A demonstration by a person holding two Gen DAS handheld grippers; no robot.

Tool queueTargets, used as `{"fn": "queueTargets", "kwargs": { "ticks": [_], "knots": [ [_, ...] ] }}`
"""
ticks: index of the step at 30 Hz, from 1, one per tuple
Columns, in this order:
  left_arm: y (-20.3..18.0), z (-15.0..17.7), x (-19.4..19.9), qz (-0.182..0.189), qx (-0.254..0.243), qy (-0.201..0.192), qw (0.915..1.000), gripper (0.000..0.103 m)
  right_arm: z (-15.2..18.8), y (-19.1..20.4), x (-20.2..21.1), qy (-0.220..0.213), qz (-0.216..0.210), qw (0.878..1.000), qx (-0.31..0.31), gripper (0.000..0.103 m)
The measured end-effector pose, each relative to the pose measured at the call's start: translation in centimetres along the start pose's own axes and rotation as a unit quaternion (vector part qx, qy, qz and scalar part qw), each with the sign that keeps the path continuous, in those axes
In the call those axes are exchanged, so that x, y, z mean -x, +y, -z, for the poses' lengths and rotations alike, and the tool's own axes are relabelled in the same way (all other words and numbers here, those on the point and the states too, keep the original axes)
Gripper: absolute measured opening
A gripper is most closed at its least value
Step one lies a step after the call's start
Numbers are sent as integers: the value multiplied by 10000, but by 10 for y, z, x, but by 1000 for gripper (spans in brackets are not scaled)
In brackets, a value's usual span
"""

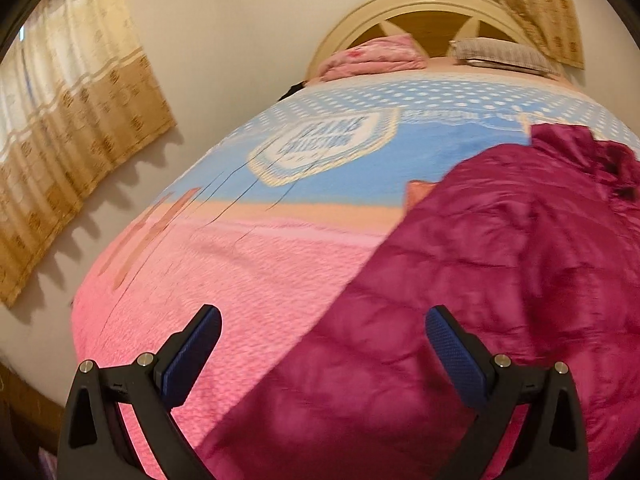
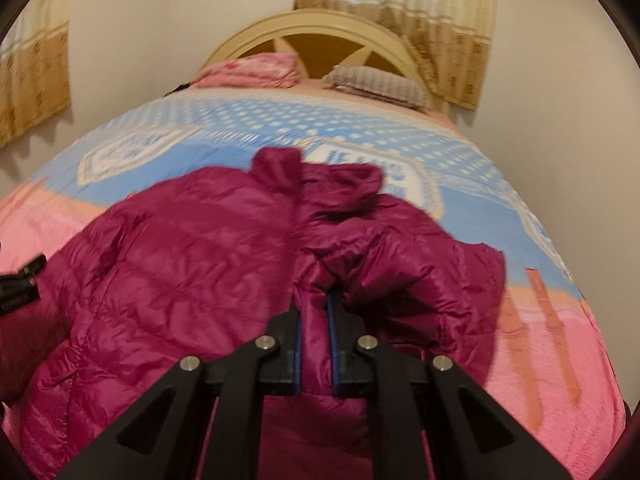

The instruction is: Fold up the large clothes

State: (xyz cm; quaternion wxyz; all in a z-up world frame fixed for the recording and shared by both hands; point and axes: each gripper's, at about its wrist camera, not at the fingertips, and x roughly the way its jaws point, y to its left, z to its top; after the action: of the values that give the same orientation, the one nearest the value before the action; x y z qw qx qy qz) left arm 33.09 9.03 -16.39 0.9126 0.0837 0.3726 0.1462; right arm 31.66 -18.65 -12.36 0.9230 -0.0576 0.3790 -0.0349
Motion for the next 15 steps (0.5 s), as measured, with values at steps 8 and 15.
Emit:
{"fn": "queueTargets", "kwargs": {
  "ticks": [8, 15],
  "knots": [
    [5, 11, -24, -194, -23, 223, 9996, 102, 17, 38, -39, 406, -82, 9986, 335, 14],
    [-1, 8, -6, -161, -55, 148, 9997, 102, 29, 55, -29, 476, -694, 9946, 600, 66]
  ]
}}
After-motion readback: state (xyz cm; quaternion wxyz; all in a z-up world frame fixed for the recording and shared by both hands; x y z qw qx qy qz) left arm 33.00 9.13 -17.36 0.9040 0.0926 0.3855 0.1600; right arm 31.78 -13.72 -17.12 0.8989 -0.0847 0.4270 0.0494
